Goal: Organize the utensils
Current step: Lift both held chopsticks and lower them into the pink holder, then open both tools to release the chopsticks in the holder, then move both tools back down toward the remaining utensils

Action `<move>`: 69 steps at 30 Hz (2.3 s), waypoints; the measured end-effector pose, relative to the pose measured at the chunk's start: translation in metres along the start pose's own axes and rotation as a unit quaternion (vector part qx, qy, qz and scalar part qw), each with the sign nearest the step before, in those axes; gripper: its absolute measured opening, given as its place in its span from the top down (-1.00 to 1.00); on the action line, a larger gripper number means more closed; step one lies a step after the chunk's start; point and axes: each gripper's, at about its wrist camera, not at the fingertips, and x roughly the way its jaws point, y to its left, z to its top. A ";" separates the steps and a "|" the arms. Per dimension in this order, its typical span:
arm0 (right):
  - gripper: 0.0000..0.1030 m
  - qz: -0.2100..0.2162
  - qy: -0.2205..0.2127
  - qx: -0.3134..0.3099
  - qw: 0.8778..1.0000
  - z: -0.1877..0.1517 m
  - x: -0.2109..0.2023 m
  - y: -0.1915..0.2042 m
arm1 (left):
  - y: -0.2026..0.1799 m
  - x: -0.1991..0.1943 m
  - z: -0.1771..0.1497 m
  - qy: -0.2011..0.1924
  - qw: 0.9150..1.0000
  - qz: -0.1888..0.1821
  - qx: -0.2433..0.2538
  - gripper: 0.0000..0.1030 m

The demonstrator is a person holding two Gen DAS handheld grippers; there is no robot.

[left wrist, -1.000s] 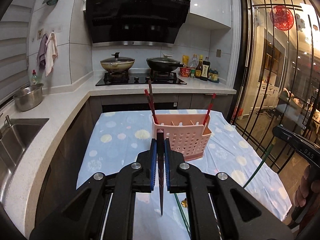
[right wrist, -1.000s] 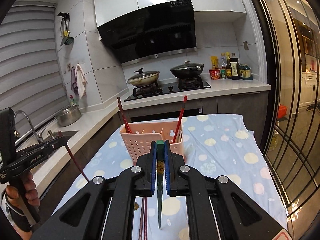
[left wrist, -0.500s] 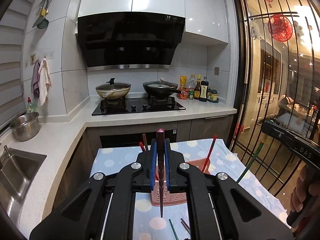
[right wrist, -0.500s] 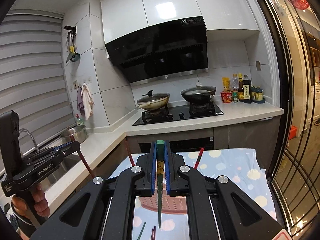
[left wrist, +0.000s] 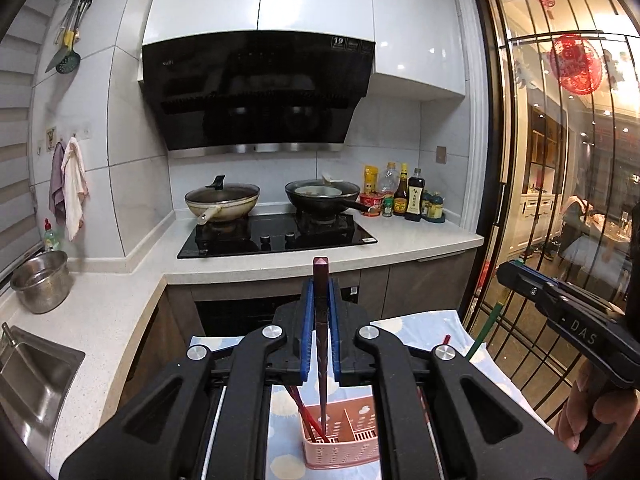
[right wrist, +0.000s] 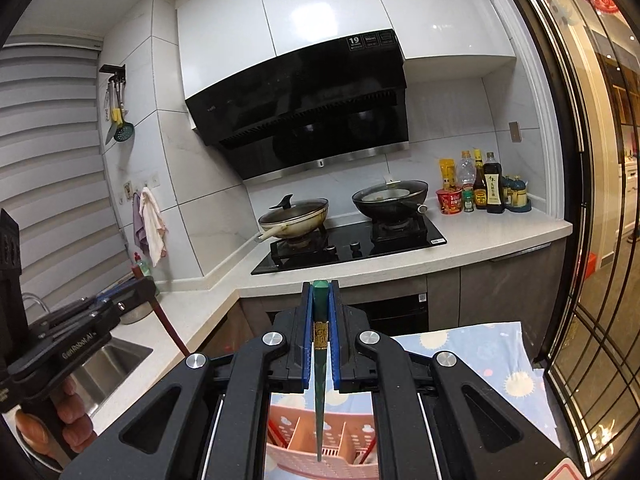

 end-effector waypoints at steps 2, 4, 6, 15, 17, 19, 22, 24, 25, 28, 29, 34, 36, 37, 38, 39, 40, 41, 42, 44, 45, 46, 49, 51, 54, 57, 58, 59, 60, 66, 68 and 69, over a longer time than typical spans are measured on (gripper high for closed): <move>0.87 0.003 0.004 0.001 1.000 0.000 0.011 0.001 | 0.000 0.011 -0.002 0.010 1.000 0.001 0.000 0.86; 0.87 0.003 0.008 -0.002 1.000 -0.001 0.020 0.003 | 0.000 0.021 -0.007 0.019 1.000 0.003 0.001 0.86; 0.87 0.004 0.009 -0.004 1.000 -0.001 0.026 0.004 | 0.001 0.027 -0.013 0.024 1.000 0.002 0.001 0.86; 0.87 0.012 -0.009 -0.010 1.000 0.011 0.029 0.013 | 0.001 0.044 -0.026 0.041 0.999 -0.003 -0.001 0.86; 0.87 0.008 0.003 -0.013 1.000 0.003 0.036 0.011 | 0.002 0.046 -0.029 0.045 0.999 -0.003 -0.003 0.86; 0.87 0.004 0.019 -0.013 1.000 -0.008 0.045 0.009 | 0.002 0.049 -0.032 0.049 0.999 -0.003 -0.004 0.86; 0.87 0.002 0.046 -0.008 0.999 -0.025 0.058 0.003 | 0.001 0.054 -0.036 0.055 0.998 -0.004 -0.004 0.86; 0.87 0.002 0.062 -0.005 0.998 -0.034 0.066 0.000 | 0.000 0.056 -0.038 0.058 0.998 -0.005 -0.003 0.86; 0.87 0.001 0.068 -0.007 0.998 -0.039 0.070 0.000 | 0.000 0.057 -0.039 0.059 0.998 -0.005 -0.003 0.86; 0.87 -0.008 0.080 -0.020 0.997 -0.049 0.077 0.002 | -0.001 0.060 -0.042 0.064 0.998 -0.007 -0.004 0.86; 0.87 -0.011 0.082 -0.025 0.996 -0.051 0.079 0.004 | -0.001 0.061 -0.043 0.066 0.998 -0.008 -0.006 0.86; 0.87 -0.020 0.099 -0.031 0.994 -0.061 0.091 0.003 | -0.003 0.066 -0.047 0.075 0.997 -0.007 -0.006 0.86; 0.86 -0.024 0.105 -0.032 0.994 -0.063 0.095 0.002 | -0.004 0.067 -0.047 0.077 0.997 -0.005 -0.006 0.86; 0.82 -0.025 0.104 -0.031 0.994 -0.064 0.096 0.001 | -0.004 0.067 -0.048 0.078 0.997 -0.004 -0.005 0.86; 0.75 -0.025 0.104 -0.030 0.994 -0.065 0.096 0.000 | -0.004 0.068 -0.048 0.079 0.997 -0.001 -0.005 0.85; 0.74 -0.027 0.103 -0.029 0.994 -0.065 0.095 -0.001 | -0.004 0.069 -0.047 0.078 0.997 0.002 -0.004 0.85; 0.69 -0.028 0.102 -0.028 0.994 -0.066 0.094 -0.002 | -0.004 0.069 -0.048 0.075 0.997 0.006 -0.002 0.84; 0.56 -0.030 0.099 -0.026 0.994 -0.065 0.093 -0.002 | -0.004 0.068 -0.048 0.075 0.997 0.008 -0.002 0.80; 0.51 -0.029 0.096 -0.023 0.995 -0.065 0.091 -0.003 | -0.005 0.068 -0.048 0.075 0.997 0.008 -0.002 0.73; 0.44 -0.027 0.093 -0.021 0.995 -0.065 0.087 -0.004 | -0.005 0.066 -0.049 0.070 0.997 0.016 -0.001 0.38; 0.44 -0.026 0.092 -0.021 0.995 -0.065 0.085 -0.004 | -0.005 0.065 -0.049 0.068 0.997 0.020 0.001 0.32; 0.44 -0.026 0.091 -0.023 0.995 -0.064 0.083 -0.004 | -0.006 0.063 -0.049 0.067 0.998 0.022 0.001 0.26; 0.43 -0.025 0.090 -0.029 0.995 -0.064 0.076 -0.001 | -0.006 0.059 -0.049 0.066 0.998 0.023 0.000 0.18; 0.43 -0.023 0.089 -0.034 0.995 -0.064 0.071 0.002 | -0.006 0.057 -0.050 0.065 0.998 0.023 0.002 0.17; 0.43 -0.021 0.087 -0.038 0.995 -0.065 0.062 0.005 | -0.008 0.052 -0.052 0.066 0.998 0.022 0.005 0.16; 0.43 -0.020 0.086 -0.040 0.995 -0.067 0.052 0.006 | -0.008 0.046 -0.054 0.065 0.998 0.022 0.006 0.16; 0.43 -0.020 0.086 -0.039 0.995 -0.068 0.048 0.006 | -0.008 0.043 -0.055 0.065 0.998 0.021 0.005 0.16; 0.43 -0.020 0.087 -0.039 0.995 -0.069 0.044 0.007 | -0.009 0.039 -0.057 0.064 0.998 0.021 0.005 0.16; 0.43 -0.020 0.087 -0.038 0.995 -0.070 0.040 0.007 | -0.009 0.035 -0.058 0.063 0.998 0.020 0.005 0.16; 0.43 -0.024 0.092 -0.041 0.995 -0.084 0.009 0.008 | -0.011 0.011 -0.071 0.059 0.998 0.026 0.010 0.05; 0.43 -0.026 0.093 -0.046 0.994 -0.092 -0.002 0.010 | -0.013 0.002 -0.077 0.059 0.998 0.025 0.009 0.02; 0.43 -0.027 0.094 -0.047 0.994 -0.096 -0.008 0.011 | -0.013 -0.002 -0.080 0.060 0.998 0.023 0.007 0.02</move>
